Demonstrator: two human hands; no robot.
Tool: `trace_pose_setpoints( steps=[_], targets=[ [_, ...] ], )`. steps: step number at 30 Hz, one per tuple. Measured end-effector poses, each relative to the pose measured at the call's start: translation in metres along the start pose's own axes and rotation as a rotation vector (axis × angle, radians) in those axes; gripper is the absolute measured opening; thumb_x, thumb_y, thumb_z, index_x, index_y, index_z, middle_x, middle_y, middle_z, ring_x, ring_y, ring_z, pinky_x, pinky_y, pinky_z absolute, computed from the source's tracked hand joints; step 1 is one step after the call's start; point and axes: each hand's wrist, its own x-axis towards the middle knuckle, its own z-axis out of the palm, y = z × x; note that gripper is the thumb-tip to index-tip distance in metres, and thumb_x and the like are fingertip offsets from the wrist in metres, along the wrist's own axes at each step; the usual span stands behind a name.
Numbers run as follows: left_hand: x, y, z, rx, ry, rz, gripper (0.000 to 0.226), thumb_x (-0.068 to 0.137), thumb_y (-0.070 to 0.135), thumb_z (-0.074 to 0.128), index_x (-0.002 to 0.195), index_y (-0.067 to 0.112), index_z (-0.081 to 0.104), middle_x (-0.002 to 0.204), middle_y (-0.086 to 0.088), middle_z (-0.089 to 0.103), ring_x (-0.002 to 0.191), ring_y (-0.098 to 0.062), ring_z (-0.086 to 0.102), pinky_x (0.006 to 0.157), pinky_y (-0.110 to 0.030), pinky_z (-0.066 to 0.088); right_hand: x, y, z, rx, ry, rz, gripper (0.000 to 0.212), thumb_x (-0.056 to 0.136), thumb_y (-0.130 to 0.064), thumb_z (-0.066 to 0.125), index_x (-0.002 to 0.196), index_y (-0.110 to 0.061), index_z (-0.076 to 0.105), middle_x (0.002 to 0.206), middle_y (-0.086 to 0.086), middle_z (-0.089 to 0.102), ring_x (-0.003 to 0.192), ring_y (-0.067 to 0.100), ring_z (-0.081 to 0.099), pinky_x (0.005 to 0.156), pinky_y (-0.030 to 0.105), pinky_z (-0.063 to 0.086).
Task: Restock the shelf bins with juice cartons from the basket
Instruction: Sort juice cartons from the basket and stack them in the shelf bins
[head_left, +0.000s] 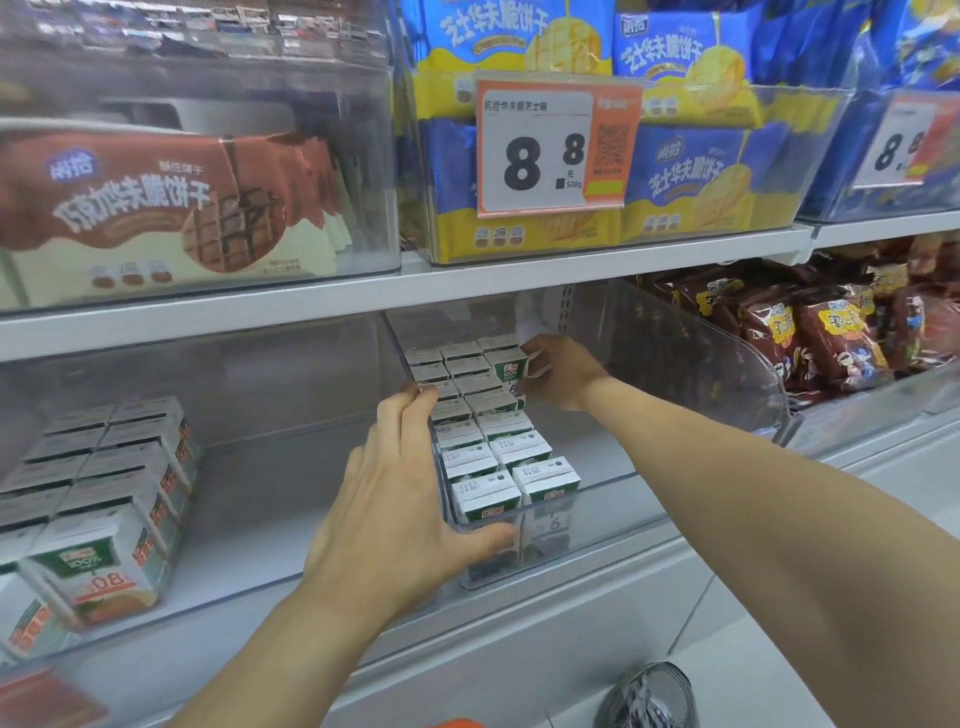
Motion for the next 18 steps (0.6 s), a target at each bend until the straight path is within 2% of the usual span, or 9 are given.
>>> trace_pose_setpoints(
  steps=[3, 5, 7, 8, 12, 13, 15, 17, 18],
  targets=[
    [-0.001, 0.003, -0.002, 0.004, -0.015, -0.013, 0.127, 0.057, 0.073, 0.076, 0.152, 0.027, 0.005, 0.151, 0.014, 0.009, 0.134, -0.018, 0.031, 0.109, -0.032, 0.032, -0.009, -0.008, -0.009, -0.070, -0.066, 0.054, 0.060, 0.084, -0.023, 0.080, 0.136, -0.011, 0.053, 0.123, 0.005, 0.064, 0.112, 0.022, 0.061, 0.093, 0.026, 0.047],
    [-0.002, 0.005, -0.004, 0.004, -0.013, -0.013, 0.127, 0.059, 0.072, 0.076, 0.153, 0.025, 0.006, 0.151, 0.012, 0.009, 0.134, -0.018, 0.029, 0.109, -0.032, 0.031, -0.020, -0.017, -0.020, -0.167, -0.018, 0.074, 0.041, 0.091, -0.022, 0.070, 0.129, -0.010, 0.060, 0.125, 0.007, 0.065, 0.118, 0.024, 0.060, 0.099, 0.029, 0.047],
    [-0.002, 0.006, -0.005, 0.020, -0.016, -0.005, 0.126, 0.062, 0.072, 0.076, 0.154, 0.022, 0.006, 0.151, 0.010, 0.011, 0.134, -0.017, 0.025, 0.110, -0.031, 0.028, -0.041, -0.025, -0.032, -0.256, 0.102, 0.075, 0.019, 0.094, -0.018, 0.060, 0.107, -0.010, 0.070, 0.110, 0.009, 0.069, 0.111, 0.028, 0.064, 0.092, 0.031, 0.049],
    [-0.002, 0.005, -0.005, 0.028, -0.017, 0.000, 0.125, 0.063, 0.071, 0.075, 0.154, 0.021, 0.006, 0.152, 0.009, 0.012, 0.134, -0.016, 0.022, 0.111, -0.030, 0.026, -0.056, -0.028, -0.036, -0.213, 0.174, 0.059, 0.018, 0.091, -0.015, 0.060, 0.102, -0.011, 0.074, 0.103, 0.009, 0.072, 0.104, 0.028, 0.066, 0.087, 0.031, 0.051],
    [-0.010, 0.004, -0.010, 0.060, 0.002, 0.034, 0.122, 0.067, 0.072, 0.072, 0.154, 0.015, 0.010, 0.156, 0.000, 0.015, 0.143, -0.017, 0.012, 0.119, -0.033, 0.013, -0.157, -0.042, -0.039, 0.139, 0.478, -0.058, 0.006, 0.086, -0.015, 0.071, 0.085, -0.021, 0.071, 0.077, -0.004, 0.071, 0.073, 0.012, 0.067, 0.075, 0.025, 0.054],
    [-0.019, 0.004, -0.013, 0.056, 0.053, 0.067, 0.114, 0.070, 0.068, 0.072, 0.154, 0.013, 0.016, 0.156, -0.003, 0.020, 0.145, -0.020, 0.015, 0.119, -0.034, 0.014, -0.186, -0.049, -0.033, 0.197, 0.491, -0.091, 0.007, 0.086, -0.015, 0.071, 0.084, -0.021, 0.069, 0.075, -0.007, 0.069, 0.070, 0.009, 0.065, 0.070, 0.020, 0.053],
    [-0.050, 0.004, -0.017, -0.030, 0.223, 0.155, 0.079, 0.080, 0.044, 0.072, 0.144, 0.011, 0.039, 0.145, -0.006, 0.038, 0.138, -0.021, 0.032, 0.115, -0.034, 0.026, -0.235, -0.056, -0.012, 0.282, 0.430, -0.142, 0.010, 0.087, -0.012, 0.071, 0.084, -0.021, 0.067, 0.074, -0.009, 0.068, 0.069, 0.010, 0.064, 0.062, 0.021, 0.053],
    [-0.095, 0.000, -0.015, -0.115, 0.357, 0.212, 0.039, 0.084, 0.022, 0.066, 0.120, 0.010, 0.058, 0.123, -0.005, 0.055, 0.118, -0.020, 0.049, 0.102, -0.029, 0.037, -0.274, -0.055, 0.020, 0.332, 0.299, -0.134, 0.011, 0.087, -0.012, 0.072, 0.085, -0.022, 0.067, 0.075, -0.008, 0.069, 0.070, 0.015, 0.066, 0.061, 0.027, 0.055],
    [-0.122, -0.007, -0.010, -0.143, 0.348, 0.205, 0.026, 0.085, 0.017, 0.063, 0.110, 0.011, 0.061, 0.113, -0.002, 0.058, 0.109, -0.017, 0.052, 0.096, -0.027, 0.039, -0.289, -0.053, 0.040, 0.351, 0.218, -0.110, 0.011, 0.087, -0.013, 0.072, 0.086, -0.022, 0.066, 0.075, -0.006, 0.069, 0.070, 0.017, 0.066, 0.062, 0.029, 0.056]
  ],
)
